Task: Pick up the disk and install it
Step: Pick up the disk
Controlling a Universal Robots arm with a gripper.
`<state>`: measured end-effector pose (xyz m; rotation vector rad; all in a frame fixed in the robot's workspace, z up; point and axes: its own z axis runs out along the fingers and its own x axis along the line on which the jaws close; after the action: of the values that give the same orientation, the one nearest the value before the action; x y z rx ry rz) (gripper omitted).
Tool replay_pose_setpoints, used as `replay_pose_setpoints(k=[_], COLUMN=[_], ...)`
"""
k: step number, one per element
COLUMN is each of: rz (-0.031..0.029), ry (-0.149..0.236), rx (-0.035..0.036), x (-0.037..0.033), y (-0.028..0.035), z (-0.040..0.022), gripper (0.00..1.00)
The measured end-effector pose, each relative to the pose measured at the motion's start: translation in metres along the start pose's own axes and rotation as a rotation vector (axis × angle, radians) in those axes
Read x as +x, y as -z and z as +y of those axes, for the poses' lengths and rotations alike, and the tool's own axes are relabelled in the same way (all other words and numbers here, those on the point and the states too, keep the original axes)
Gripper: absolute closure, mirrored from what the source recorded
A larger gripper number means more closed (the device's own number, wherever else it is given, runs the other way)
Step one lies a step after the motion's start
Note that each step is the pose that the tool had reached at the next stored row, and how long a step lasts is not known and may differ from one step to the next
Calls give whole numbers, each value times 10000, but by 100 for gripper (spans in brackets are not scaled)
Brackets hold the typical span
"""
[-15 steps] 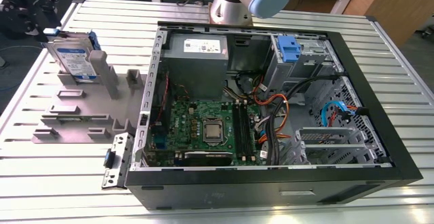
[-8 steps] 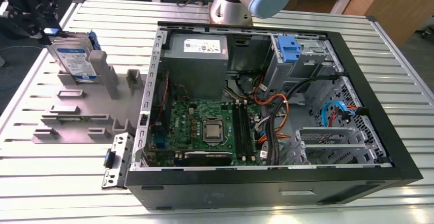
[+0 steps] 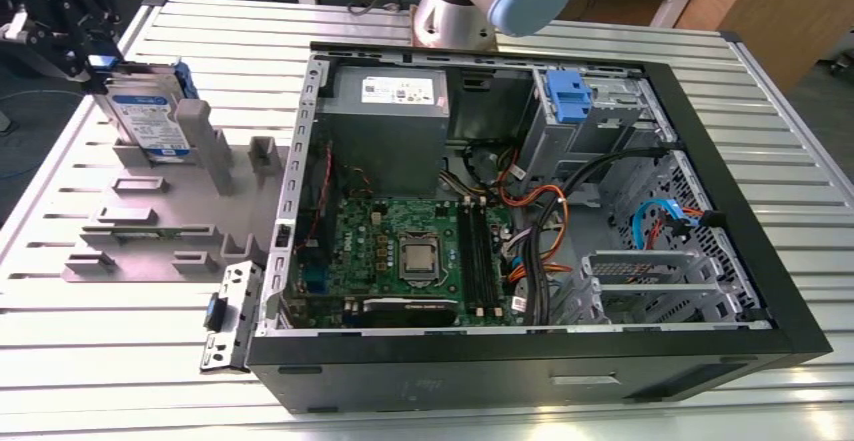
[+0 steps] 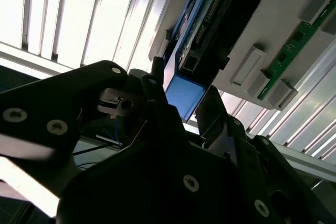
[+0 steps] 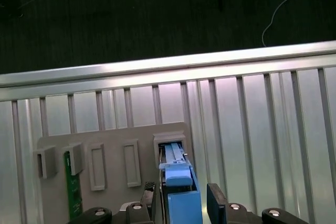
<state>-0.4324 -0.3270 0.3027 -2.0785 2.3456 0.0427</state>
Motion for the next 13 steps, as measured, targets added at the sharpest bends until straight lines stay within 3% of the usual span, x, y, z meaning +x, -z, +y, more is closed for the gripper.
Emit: replay_pose_setpoints(k=[6, 13], rz=[16, 21], ry=[5, 13], rx=[5, 5], x=[-10, -10], y=[-69, -71], z=[1, 1], gripper=[49, 49])
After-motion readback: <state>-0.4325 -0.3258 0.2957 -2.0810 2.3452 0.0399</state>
